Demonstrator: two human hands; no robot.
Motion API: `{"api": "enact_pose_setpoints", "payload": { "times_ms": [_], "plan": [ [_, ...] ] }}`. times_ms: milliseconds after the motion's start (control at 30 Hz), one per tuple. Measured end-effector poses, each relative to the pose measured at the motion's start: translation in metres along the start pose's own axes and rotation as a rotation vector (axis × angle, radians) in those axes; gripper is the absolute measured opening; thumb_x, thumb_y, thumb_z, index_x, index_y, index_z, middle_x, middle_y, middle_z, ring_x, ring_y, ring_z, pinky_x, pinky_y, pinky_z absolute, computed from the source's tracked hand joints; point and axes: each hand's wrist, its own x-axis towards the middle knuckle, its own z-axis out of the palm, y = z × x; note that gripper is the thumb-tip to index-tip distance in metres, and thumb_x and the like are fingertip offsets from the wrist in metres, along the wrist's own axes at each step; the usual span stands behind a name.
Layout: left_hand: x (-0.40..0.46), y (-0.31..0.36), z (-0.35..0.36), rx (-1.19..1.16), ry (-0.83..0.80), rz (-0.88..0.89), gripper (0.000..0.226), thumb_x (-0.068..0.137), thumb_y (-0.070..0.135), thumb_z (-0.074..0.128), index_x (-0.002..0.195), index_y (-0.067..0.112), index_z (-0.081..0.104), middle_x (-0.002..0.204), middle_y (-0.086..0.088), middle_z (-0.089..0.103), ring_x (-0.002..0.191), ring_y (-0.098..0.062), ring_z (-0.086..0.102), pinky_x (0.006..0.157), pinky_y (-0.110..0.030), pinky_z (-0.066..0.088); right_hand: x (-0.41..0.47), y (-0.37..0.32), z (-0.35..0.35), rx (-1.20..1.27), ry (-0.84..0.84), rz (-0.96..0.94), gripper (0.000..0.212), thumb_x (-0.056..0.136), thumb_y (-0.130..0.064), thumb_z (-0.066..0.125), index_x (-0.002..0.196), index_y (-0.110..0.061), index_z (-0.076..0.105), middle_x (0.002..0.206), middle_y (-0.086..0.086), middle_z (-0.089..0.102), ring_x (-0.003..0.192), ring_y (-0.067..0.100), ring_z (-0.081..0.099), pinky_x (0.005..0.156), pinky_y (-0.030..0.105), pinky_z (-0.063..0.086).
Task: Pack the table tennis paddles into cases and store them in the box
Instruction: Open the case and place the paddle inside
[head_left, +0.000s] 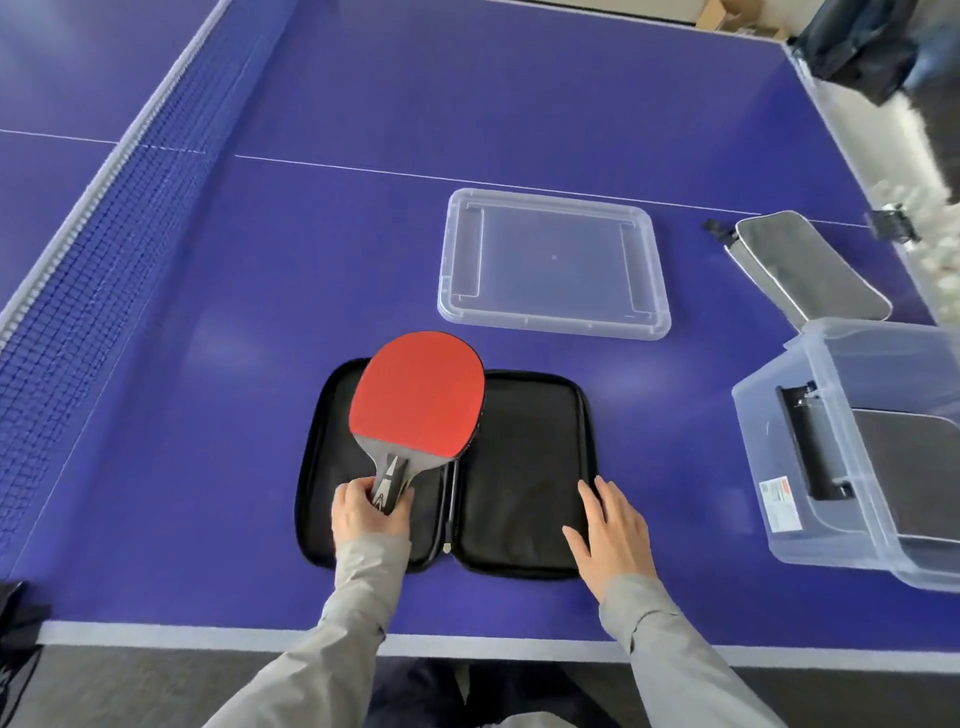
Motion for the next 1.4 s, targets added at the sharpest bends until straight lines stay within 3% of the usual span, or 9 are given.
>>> {"api": "enact_pose_setpoints", "payload": {
  "times_ms": [167, 333, 433, 567, 700, 900, 1133, 1267, 1400],
  "plan": [
    [-0.044, 0.022, 0.072, -0.043, -0.053, 0.011, 0.024, 0.076, 0.026, 0.074, 0.085, 0.015, 0.054, 0.092, 0.001, 0.049, 0.087, -0.022, 0.052, 0.081, -0.03, 0.042, 0.002, 0.016, 0.005, 0.032, -0.005, -0.09, 0.062, 0.098, -0.046, 0.032, 0.151, -0.022, 0.01, 0.159, 0.003, 0.008, 0.147, 0.02, 0.008, 0.118, 0.037, 0.017],
    [-0.071, 0.029, 0.123, -0.04, -0.014, -0.054, 0.033, 0.076, 0.025, 0.074, 0.099, 0.008, 0.058, 0.103, -0.006, 0.053, 0.103, -0.025, 0.051, 0.087, -0.026, 0.036, 0.003, 0.028, 0.011, 0.053, -0.016, -0.174, 0.062, 0.098, -0.042, 0.037, 0.151, -0.02, 0.013, 0.159, 0.006, 0.009, 0.147, 0.023, 0.007, 0.118, 0.041, 0.019],
    [-0.08, 0.029, 0.138, -0.033, 0.015, -0.072, 0.033, 0.077, 0.023, 0.073, 0.099, 0.007, 0.058, 0.105, -0.007, 0.053, 0.106, -0.025, 0.049, 0.089, -0.027, 0.034, 0.002, 0.031, 0.013, 0.064, 0.016, -0.186, 0.061, 0.094, -0.039, 0.049, 0.147, -0.018, 0.029, 0.156, 0.008, 0.023, 0.145, 0.026, 0.02, 0.113, 0.046, 0.028],
    [-0.087, 0.028, 0.147, -0.006, 0.036, -0.103, 0.035, 0.076, 0.019, 0.073, 0.103, 0.002, 0.058, 0.108, -0.013, 0.054, 0.108, -0.029, 0.047, 0.095, -0.033, 0.036, 0.002, 0.03, 0.015, 0.019, 0.096, -0.17, 0.063, 0.072, -0.04, 0.077, 0.128, -0.018, 0.059, 0.137, 0.008, 0.054, 0.127, 0.026, 0.051, 0.094, 0.046, 0.05],
    [-0.091, 0.028, 0.15, 0.002, 0.061, -0.111, 0.038, 0.076, 0.016, 0.074, 0.105, -0.002, 0.058, 0.11, -0.018, 0.054, 0.109, -0.032, 0.046, 0.095, -0.035, 0.035, 0.003, 0.03, 0.016, -0.008, 0.126, -0.156, 0.067, 0.059, -0.042, 0.085, 0.118, -0.018, 0.066, 0.128, 0.007, 0.062, 0.118, 0.025, 0.06, 0.084, 0.044, 0.055],
    [-0.091, 0.034, 0.154, 0.016, 0.076, -0.156, 0.038, 0.075, 0.015, 0.074, 0.104, -0.004, 0.058, 0.111, -0.022, 0.054, 0.108, -0.035, 0.045, 0.094, -0.04, 0.037, 0.003, 0.029, 0.018, 0.013, 0.122, -0.149, 0.066, 0.066, -0.041, 0.081, 0.125, -0.018, 0.061, 0.134, 0.008, 0.057, 0.124, 0.026, 0.054, 0.09, 0.045, 0.052],
    [-0.093, 0.03, 0.121, 0.092, -0.065, -0.042, 0.064, 0.069, 0.041, 0.078, 0.12, 0.009, 0.055, 0.119, -0.006, 0.05, 0.115, -0.024, 0.044, 0.1, -0.039, 0.036, 0.006, 0.039, 0.024, 0.101, 0.039, -0.177, 0.063, 0.097, -0.046, 0.038, 0.15, -0.024, 0.014, 0.16, 0.0, 0.009, 0.147, 0.018, 0.009, 0.116, 0.038, 0.02],
    [-0.062, 0.009, 0.061, 0.194, 0.177, 0.082, 0.06, 0.074, 0.038, 0.075, 0.123, 0.008, 0.056, 0.125, -0.013, 0.051, 0.117, -0.033, 0.043, 0.097, -0.048, 0.031, 0.002, 0.054, 0.023, 0.086, 0.038, -0.056, 0.064, 0.097, -0.051, 0.029, 0.151, -0.022, 0.01, 0.16, 0.0, 0.007, 0.147, 0.018, 0.008, 0.117, 0.037, 0.016],
    [-0.009, -0.037, -0.006, 0.29, 0.362, -0.11, 0.067, 0.078, 0.036, 0.072, 0.131, 0.004, 0.046, 0.136, -0.02, 0.039, 0.123, -0.04, 0.035, 0.101, -0.053, 0.026, -0.005, 0.069, 0.024, 0.038, -0.007, 0.052, 0.062, 0.098, -0.049, 0.026, 0.151, -0.022, 0.007, 0.16, -0.001, 0.002, 0.148, 0.015, 0.0, 0.119, 0.04, 0.011]
  ]
}}
